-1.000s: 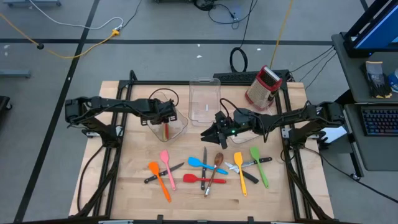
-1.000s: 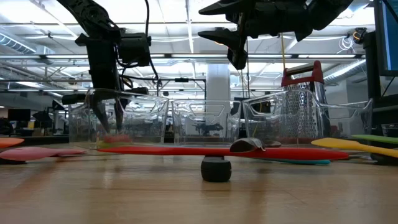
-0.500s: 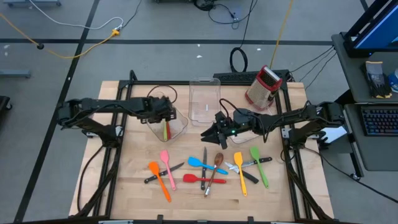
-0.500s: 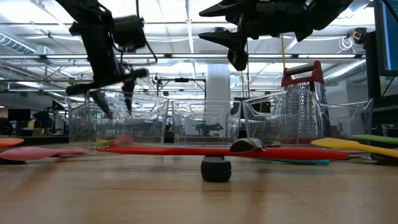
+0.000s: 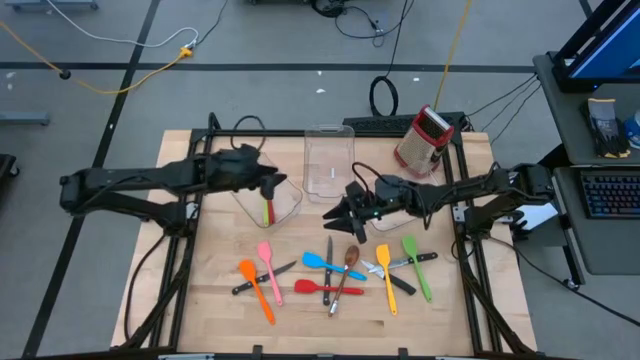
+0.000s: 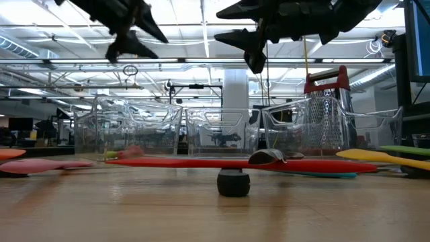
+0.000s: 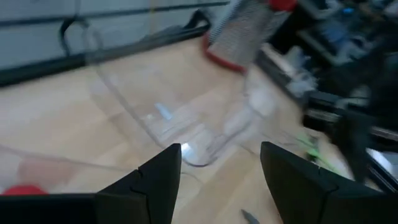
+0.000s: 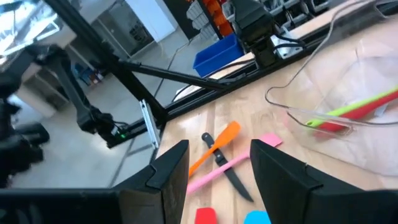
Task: Pick & Place Kitchen Items
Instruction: Put the brown serving spoon into the left bin
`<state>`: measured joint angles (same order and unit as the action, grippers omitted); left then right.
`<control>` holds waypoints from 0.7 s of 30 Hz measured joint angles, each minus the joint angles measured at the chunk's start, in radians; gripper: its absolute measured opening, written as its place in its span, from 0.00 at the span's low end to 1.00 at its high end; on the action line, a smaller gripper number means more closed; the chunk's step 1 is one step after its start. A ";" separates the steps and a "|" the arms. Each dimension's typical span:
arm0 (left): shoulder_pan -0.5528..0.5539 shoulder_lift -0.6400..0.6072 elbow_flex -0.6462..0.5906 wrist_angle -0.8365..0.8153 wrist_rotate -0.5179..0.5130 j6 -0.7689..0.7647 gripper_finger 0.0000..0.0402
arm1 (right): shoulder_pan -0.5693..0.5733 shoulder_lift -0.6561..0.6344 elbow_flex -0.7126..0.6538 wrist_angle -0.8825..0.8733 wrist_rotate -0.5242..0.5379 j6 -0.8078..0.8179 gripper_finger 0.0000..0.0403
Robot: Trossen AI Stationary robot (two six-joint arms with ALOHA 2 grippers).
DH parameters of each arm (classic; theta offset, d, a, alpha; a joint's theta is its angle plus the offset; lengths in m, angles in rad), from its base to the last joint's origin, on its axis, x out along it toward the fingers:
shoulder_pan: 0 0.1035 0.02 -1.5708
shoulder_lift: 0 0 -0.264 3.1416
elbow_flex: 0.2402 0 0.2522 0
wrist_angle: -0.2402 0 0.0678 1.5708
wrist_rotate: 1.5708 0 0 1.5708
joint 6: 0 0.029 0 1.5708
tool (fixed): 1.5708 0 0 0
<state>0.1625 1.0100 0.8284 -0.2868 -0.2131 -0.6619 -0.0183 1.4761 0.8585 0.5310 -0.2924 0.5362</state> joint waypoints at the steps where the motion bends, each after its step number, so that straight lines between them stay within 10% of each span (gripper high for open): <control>1: -0.009 -0.021 0.000 0.000 0.010 -0.002 0.56 | 0.003 0.000 0.000 0.000 0.000 -0.004 0.41; 21: -0.251 -0.158 0.000 0.000 0.169 0.238 0.56 | 0.172 0.000 0.000 -0.194 0.031 -0.008 0.41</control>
<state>-0.0885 0.8516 0.8284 -0.2871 -0.0444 -0.4241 0.1539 1.4761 0.8585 0.3374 -0.2619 0.5278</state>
